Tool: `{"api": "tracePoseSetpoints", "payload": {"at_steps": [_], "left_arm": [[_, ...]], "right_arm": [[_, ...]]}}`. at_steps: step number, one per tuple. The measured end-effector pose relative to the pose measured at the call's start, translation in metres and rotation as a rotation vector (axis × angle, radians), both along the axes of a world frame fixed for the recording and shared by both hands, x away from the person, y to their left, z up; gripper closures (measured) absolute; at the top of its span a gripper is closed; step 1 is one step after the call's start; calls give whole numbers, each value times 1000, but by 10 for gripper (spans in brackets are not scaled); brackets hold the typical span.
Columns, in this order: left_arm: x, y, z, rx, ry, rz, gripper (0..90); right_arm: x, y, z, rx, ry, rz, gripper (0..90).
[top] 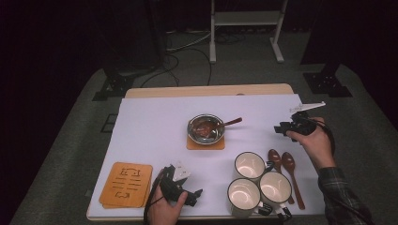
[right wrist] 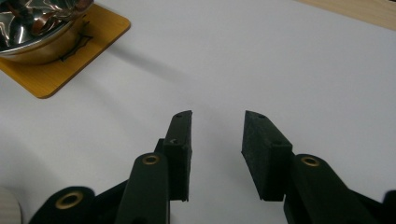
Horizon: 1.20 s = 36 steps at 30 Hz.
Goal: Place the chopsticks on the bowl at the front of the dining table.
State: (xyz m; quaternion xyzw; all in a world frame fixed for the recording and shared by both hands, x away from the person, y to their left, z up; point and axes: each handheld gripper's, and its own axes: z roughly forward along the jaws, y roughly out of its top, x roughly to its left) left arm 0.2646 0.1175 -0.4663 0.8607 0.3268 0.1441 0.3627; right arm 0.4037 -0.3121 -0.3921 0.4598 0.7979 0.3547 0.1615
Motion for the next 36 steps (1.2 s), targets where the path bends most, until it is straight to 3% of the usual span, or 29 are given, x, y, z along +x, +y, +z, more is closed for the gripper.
{"api": "tracePoseSetpoints", "payload": {"at_steps": [21,36], "left_arm": [[0,0,0,3,-3,0,0],[0,0,0,2,-1,0,0]], "right_arm": [[-10,-26,-14,-5,5,-56,585],[-16,-35,-18,1,15,-71,569]]}}
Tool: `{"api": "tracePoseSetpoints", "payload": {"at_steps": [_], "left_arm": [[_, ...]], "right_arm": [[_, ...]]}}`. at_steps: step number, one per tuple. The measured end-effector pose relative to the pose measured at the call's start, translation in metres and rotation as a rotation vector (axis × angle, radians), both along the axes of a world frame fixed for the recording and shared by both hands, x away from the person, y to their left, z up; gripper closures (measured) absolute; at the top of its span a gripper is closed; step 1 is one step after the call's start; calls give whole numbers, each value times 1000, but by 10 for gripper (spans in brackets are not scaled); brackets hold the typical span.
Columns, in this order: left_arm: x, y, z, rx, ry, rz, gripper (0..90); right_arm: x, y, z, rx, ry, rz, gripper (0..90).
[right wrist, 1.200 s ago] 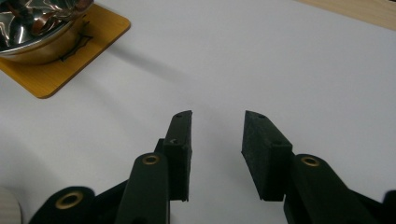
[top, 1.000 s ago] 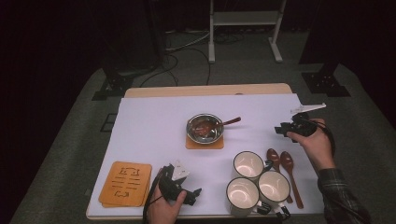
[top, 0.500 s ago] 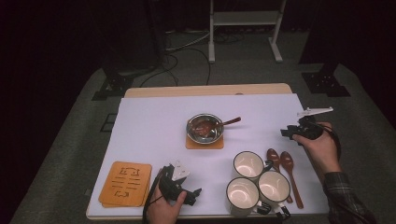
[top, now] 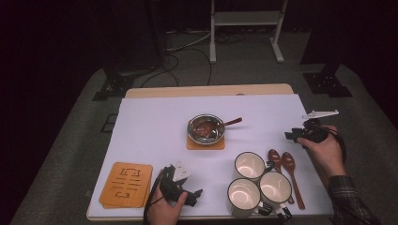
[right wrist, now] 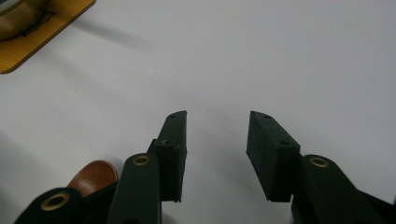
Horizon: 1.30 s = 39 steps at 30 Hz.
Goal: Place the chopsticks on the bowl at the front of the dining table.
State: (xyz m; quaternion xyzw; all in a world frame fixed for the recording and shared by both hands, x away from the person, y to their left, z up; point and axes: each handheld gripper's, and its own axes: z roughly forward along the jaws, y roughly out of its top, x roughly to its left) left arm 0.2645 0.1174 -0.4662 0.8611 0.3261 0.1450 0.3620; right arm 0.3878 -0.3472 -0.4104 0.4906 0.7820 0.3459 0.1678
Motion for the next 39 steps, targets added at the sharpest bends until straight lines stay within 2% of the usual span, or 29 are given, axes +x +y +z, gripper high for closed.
{"api": "tracePoseSetpoints", "payload": {"at_steps": [21,39], "left_arm": [[0,0,0,0,0,0,0],[0,0,0,0,0,0,0]], "right_arm": [[-15,-21,-6,-11,12,-40,551],[-22,-36,-22,-12,40,-62,510]]}}
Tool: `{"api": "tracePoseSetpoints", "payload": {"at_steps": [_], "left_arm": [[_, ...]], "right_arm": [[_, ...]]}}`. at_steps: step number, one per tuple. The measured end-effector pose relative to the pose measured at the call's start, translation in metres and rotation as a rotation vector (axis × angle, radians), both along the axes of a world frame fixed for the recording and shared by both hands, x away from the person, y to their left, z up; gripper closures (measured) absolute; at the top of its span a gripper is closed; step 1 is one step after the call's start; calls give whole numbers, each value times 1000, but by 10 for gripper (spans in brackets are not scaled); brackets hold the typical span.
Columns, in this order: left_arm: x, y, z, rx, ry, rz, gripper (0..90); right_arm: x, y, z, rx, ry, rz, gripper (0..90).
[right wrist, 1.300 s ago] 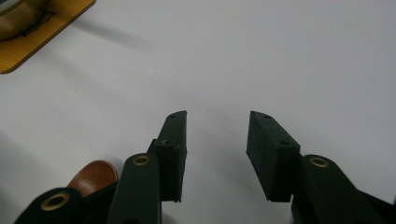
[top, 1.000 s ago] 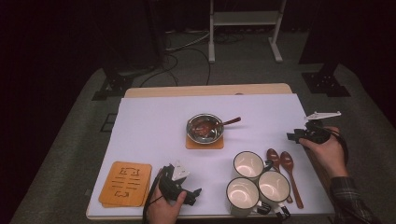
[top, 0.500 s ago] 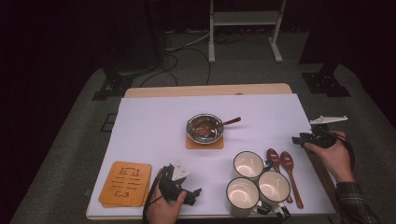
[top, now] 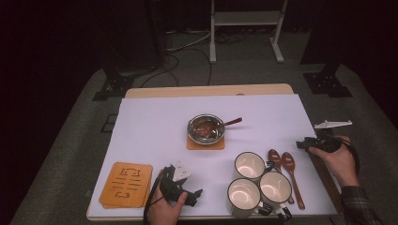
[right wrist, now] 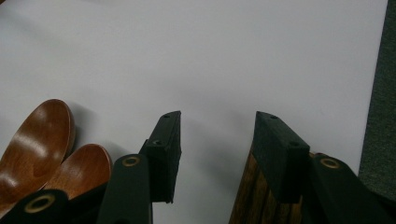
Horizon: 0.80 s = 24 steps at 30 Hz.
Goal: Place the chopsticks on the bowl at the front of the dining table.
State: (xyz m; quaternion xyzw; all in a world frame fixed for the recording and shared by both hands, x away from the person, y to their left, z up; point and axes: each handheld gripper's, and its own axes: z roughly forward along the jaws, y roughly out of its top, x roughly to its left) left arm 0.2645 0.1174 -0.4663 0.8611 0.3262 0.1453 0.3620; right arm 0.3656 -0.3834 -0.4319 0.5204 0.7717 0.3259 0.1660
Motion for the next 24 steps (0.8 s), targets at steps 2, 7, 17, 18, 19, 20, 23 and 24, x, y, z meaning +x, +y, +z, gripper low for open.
{"api": "tracePoseSetpoints", "payload": {"at_steps": [2,7,17,18,19,20,23,24], "left_arm": [[0,0,0,0,0,0,0],[0,0,0,0,0,0,0],[0,0,0,0,0,0,0],[0,0,0,0,0,0,0],[0,0,0,0,0,0,0],[0,0,0,0,0,0,0],[0,0,0,0,0,-1,0],[0,0,0,0,0,0,0]], "right_arm": [[0,0,-1,-1,5,-3,509],[-1,-1,-4,-10,14,-7,505],[-2,-2,-9,-29,25,-14,500],[-2,-1,-9,-31,27,-14,500],[-2,-1,-10,-33,29,-15,501],[-2,-1,-10,-33,28,-15,498],[-3,0,-10,-36,26,-17,497],[-4,-1,-10,-34,26,-16,497]]}}
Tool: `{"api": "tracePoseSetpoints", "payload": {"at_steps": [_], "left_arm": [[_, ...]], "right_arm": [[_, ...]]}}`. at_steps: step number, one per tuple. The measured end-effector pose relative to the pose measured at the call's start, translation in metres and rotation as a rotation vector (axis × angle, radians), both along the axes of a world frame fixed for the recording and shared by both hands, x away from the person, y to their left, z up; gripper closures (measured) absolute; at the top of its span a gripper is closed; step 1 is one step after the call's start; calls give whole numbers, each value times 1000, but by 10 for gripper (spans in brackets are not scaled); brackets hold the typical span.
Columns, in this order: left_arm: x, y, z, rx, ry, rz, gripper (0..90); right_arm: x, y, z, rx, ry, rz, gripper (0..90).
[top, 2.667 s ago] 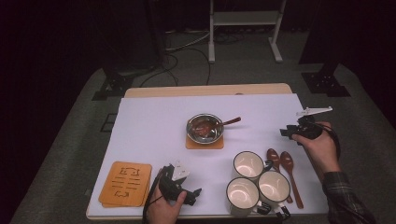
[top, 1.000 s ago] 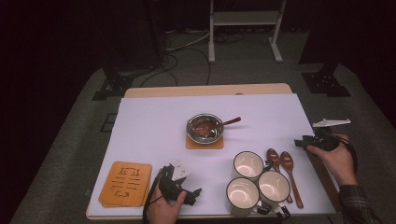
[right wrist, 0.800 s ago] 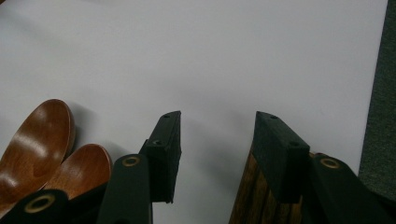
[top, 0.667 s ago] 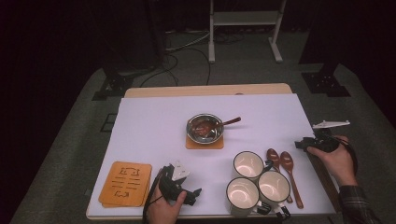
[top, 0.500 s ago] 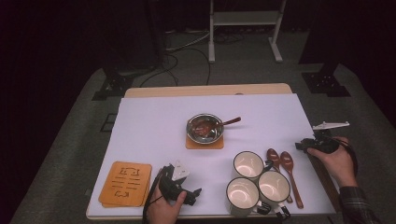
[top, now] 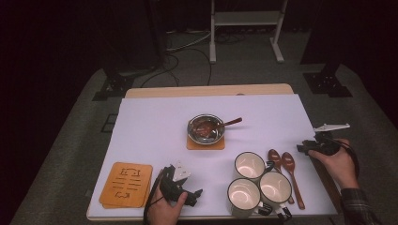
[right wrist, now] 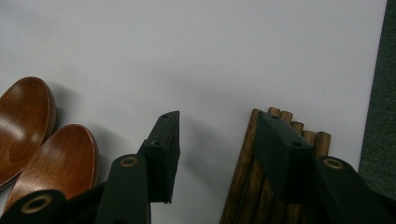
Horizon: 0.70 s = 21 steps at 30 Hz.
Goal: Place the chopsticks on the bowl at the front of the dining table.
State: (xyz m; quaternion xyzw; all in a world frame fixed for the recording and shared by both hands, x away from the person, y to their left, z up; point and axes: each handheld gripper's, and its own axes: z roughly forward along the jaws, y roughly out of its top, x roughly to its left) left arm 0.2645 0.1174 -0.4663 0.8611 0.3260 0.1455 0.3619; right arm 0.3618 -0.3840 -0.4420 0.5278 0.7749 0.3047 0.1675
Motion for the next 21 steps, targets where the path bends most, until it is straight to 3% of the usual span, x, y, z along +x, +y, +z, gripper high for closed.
{"api": "tracePoseSetpoints", "payload": {"at_steps": [21], "left_arm": [[0,0,0,0,0,0,0]], "right_arm": [[-3,4,-2,4,7,10,498]]}}
